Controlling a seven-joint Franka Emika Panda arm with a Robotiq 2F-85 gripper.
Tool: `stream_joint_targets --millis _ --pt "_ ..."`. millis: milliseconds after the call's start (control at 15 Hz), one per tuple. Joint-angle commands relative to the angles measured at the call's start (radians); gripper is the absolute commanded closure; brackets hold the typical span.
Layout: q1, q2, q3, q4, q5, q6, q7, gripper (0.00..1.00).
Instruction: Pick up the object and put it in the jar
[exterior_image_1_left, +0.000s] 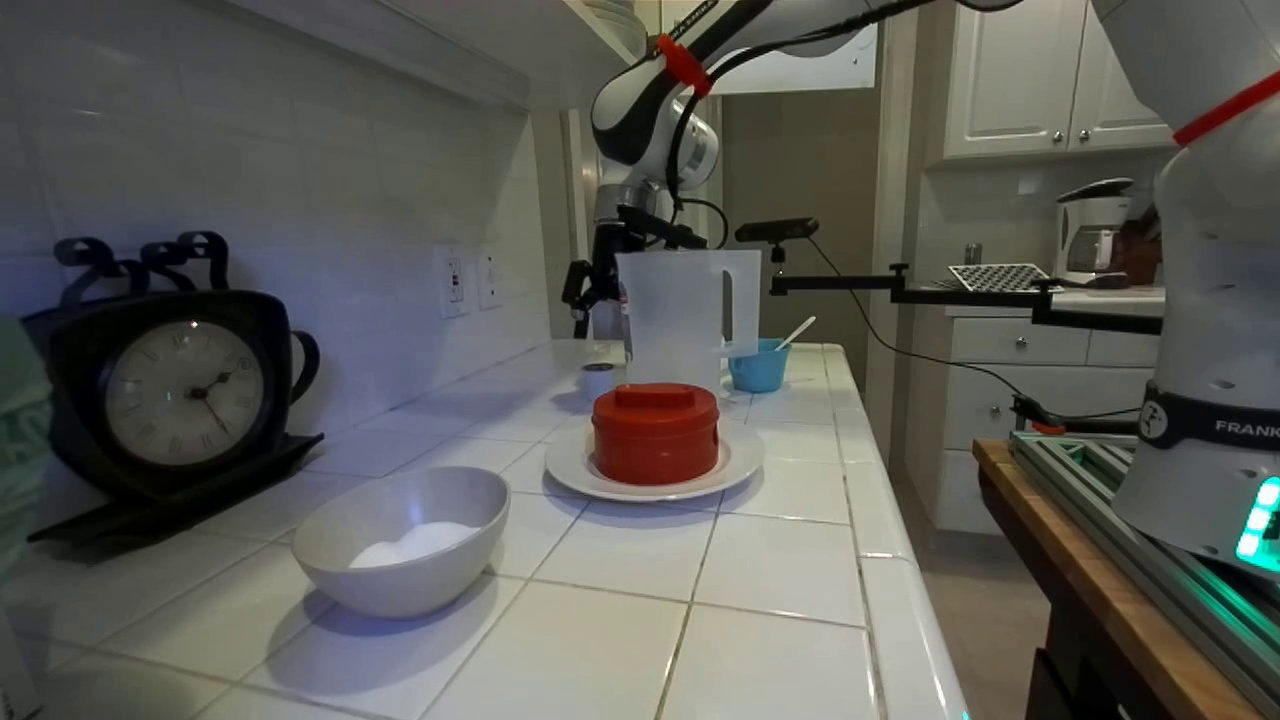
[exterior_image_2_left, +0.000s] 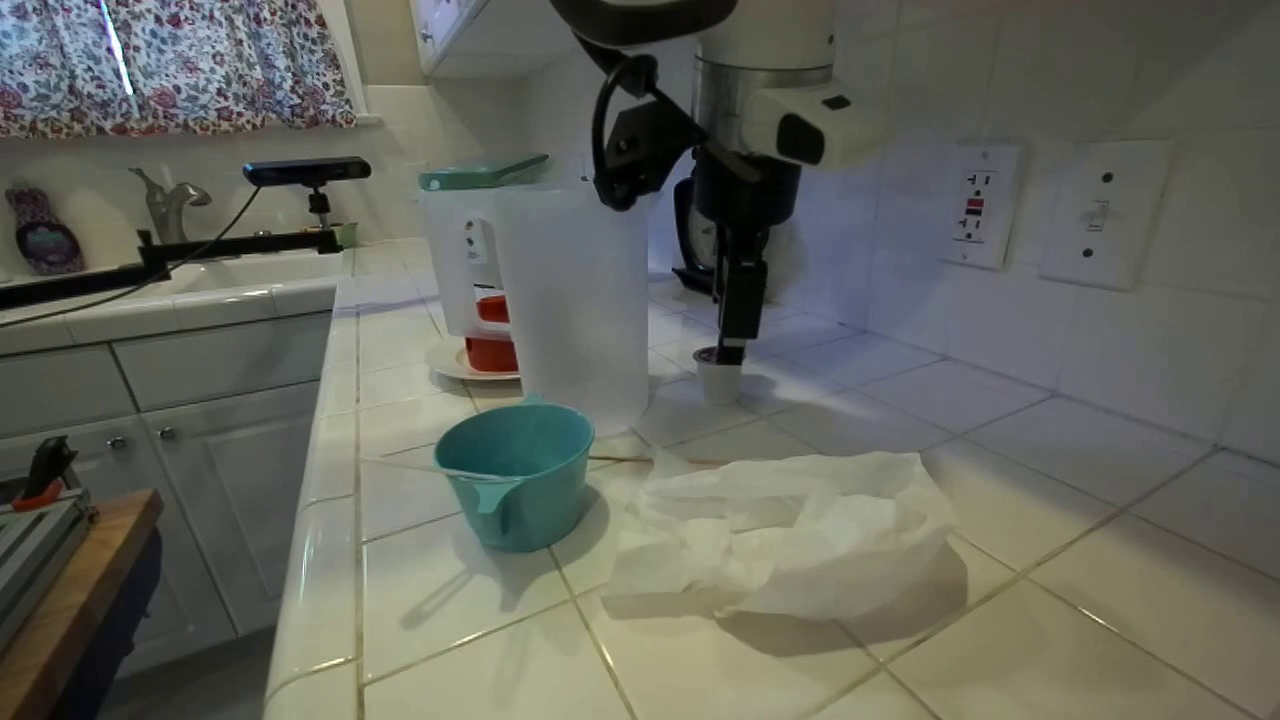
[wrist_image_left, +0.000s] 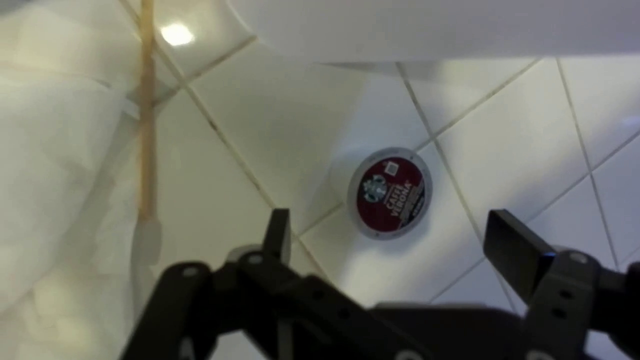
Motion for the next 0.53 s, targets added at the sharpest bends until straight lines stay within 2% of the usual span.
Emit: stream_joint_targets --millis 0,467 --pt "0.003 0.040 0.004 0.052 -0.031 -0.021 0.042 0.00" --pt "0.015 0.078 0.015 0.086 -0.030 -0.016 0.068 0.00"
